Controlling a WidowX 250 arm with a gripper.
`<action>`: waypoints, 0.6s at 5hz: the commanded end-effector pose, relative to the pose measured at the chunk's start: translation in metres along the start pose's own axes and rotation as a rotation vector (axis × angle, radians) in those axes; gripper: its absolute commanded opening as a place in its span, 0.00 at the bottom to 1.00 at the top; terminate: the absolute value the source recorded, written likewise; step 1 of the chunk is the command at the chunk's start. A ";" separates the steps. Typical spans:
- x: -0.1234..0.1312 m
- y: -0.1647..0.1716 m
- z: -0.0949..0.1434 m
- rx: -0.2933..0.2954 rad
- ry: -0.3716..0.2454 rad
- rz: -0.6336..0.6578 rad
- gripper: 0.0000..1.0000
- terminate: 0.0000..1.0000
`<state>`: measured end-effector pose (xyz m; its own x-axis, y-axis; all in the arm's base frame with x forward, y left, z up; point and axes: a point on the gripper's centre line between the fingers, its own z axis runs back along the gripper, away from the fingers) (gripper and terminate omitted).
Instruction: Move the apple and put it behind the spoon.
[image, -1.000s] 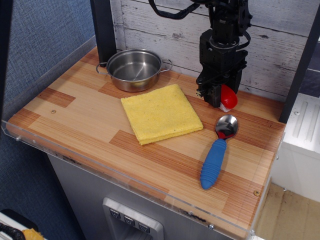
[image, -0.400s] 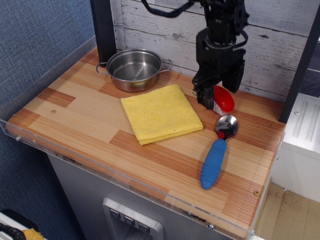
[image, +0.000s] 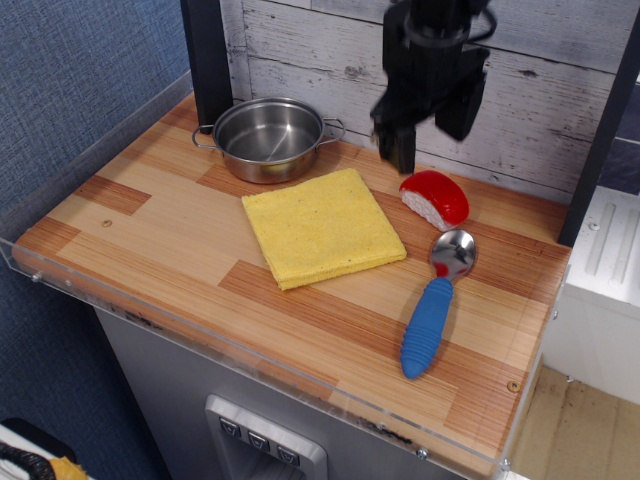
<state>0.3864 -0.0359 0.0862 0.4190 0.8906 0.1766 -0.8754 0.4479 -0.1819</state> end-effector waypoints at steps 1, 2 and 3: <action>0.006 0.020 0.068 0.019 0.005 -0.359 1.00 0.00; -0.010 0.041 0.088 -0.001 0.014 -0.482 1.00 0.00; -0.033 0.062 0.106 0.043 0.024 -0.593 1.00 0.00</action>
<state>0.2806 -0.0579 0.1531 0.8519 0.4916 0.1806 -0.5001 0.8660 0.0020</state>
